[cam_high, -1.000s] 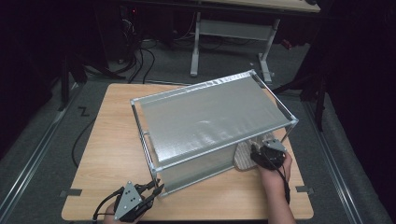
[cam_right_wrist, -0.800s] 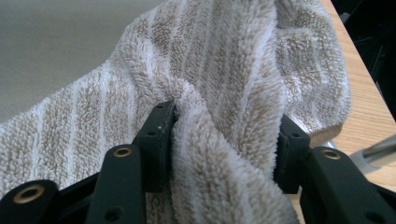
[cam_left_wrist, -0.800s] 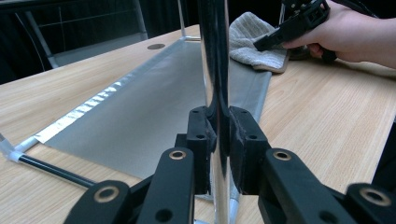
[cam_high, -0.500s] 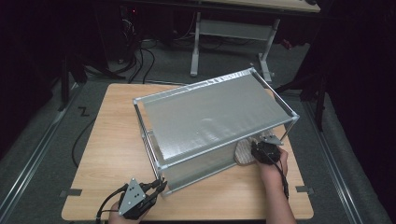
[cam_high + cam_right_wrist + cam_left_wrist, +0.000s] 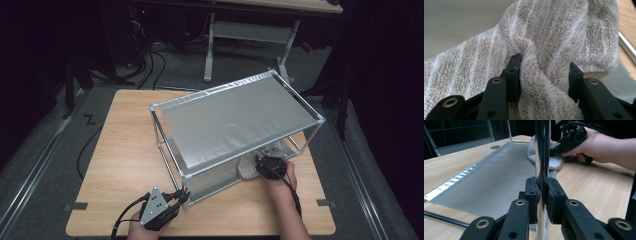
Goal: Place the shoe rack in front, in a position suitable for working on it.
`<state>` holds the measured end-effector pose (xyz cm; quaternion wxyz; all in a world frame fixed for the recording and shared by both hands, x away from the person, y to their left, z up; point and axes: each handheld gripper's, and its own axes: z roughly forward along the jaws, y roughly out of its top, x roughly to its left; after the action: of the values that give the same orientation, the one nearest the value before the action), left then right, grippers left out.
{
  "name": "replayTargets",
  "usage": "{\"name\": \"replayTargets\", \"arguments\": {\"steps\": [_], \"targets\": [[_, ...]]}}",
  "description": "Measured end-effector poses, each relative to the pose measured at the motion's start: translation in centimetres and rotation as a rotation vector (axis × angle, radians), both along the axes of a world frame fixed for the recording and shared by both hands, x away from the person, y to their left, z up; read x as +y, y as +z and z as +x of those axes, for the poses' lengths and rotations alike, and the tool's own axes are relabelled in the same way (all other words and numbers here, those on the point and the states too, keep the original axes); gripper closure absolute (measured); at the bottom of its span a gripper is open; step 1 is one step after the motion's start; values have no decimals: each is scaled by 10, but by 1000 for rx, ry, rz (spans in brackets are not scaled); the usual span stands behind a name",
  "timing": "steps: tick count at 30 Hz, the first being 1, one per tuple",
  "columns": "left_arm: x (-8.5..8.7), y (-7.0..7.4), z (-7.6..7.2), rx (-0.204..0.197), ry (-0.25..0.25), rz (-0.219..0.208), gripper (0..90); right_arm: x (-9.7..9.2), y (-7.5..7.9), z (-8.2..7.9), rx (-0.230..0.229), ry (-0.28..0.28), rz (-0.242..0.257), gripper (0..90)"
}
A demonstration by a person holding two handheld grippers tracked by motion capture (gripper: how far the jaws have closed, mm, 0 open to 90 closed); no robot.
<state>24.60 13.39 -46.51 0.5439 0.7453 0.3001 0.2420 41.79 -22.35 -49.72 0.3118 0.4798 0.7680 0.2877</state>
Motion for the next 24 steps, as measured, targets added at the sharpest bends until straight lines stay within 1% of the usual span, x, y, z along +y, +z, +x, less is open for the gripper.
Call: {"name": "replayTargets", "arguments": {"steps": [2, 3, 4, 5, 6, 7, 8, 9, 10, 12, 13, 15, 16, 17, 18, 20, 21, 22, 23, 24], "targets": [[0, 0, -1, -1, -8, -2, 799, 12, 0, -9, 9, 23, -1, 568], [0, 0, -1, -1, -8, -2, 800, 12, 0, -9, 9, 23, -1, 568], [1, -1, -1, -3, -8, -9, 800, 17, 0, -12, -1, 44, -6, 568], [1, -2, -2, -7, -11, -11, 800, 31, -1, -22, -7, 88, -6, 569], [1, -2, -3, -10, -15, -5, 799, 36, -1, -25, -5, 99, -5, 569], [1, -2, -3, -12, -16, -10, 798, 42, -1, -29, -8, 131, -19, 568], [2, -2, -3, -14, -18, -10, 798, 48, 0, -33, -6, 146, -26, 560], [2, -2, -3, -14, -18, -10, 797, 48, 0, -33, -6, 146, -26, 560], [2, -2, -3, -14, -19, -12, 797, 55, 3, -38, -20, 166, -33, 496], [3, -2, -4, -14, -18, -13, 796, 56, 7, -44, -36, 150, 12, 442], [3, -2, -4, -14, -18, -13, 796, 56, 7, -44, -36, 150, 12, 442], [3, -3, -5, -16, -18, -13, 795, 52, 13, -50, -83, 132, 16, 395], [3, -3, -5, -16, -19, -12, 794, 47, 22, -57, -122, 115, 31, 372], [3, -3, -5, -16, -19, -12, 794, 47, 22, -57, -122, 115, 31, 372], [3, -3, -5, -18, -19, -12, 793, 42, 30, -63, -174, 93, 54, 379], [3, -3, -5, -19, -18, -12, 793, 42, 38, -70, -209, 116, 72, 415], [3, -3, -5, -19, -18, -12, 793, 42, 38, -70, -209, 116, 72, 415], [2, -3, -5, -19, -16, -13, 794, 44, 40, -73, -217, 146, 71, 446], [2, -3, -5, -18, -15, -14, 794, 53, 38, -76, -200, 204, 78, 463], [2, -3, -5, -18, -15, -14, 793, 53, 38, -76, -200, 204, 78, 463]]}}
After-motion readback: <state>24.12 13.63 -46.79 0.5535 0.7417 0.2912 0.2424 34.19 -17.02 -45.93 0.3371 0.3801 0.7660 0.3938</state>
